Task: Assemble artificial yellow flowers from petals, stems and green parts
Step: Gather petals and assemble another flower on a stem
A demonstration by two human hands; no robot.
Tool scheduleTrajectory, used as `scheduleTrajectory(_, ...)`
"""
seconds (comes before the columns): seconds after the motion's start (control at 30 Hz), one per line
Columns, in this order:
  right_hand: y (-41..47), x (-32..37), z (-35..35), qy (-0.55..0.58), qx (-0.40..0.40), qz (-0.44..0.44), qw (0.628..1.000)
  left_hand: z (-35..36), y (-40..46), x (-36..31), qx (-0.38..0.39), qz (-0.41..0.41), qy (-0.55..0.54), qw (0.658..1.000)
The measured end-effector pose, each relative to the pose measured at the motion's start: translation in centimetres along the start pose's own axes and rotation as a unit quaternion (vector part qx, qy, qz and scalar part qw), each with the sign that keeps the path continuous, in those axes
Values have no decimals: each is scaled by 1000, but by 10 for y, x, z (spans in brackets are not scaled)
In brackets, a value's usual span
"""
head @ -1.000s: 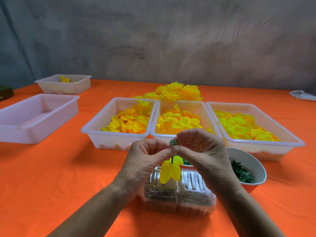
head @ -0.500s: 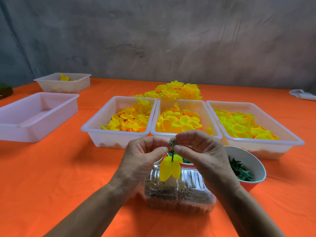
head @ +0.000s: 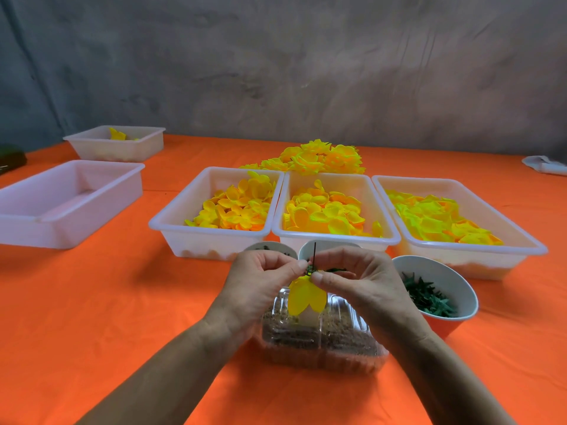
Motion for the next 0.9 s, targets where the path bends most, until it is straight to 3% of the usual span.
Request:
scheduleTrajectory(0.37, -1, -3, -2, -2, -6, 17, 1000, 3, 0, 19, 12, -130, -36, 991)
scheduleTrajectory(0.6, 1, -8, 2, 27, 1, 28, 999, -3, 1, 14, -14, -78, -14, 997)
scheduleTrajectory(0.9, -3, -3, -1, -3, 4, 9, 1000, -2, -6, -17, -16, 122, 120, 985)
Point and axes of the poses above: each hand's wrist, its own y-axis towards the middle knuckle, its own z-axis out of the palm, x = y × z, the point moved 8 cm from there along y, towards the middle knuckle, and after that the axes turned 9 degrees about -y, right-handed, at the moved point
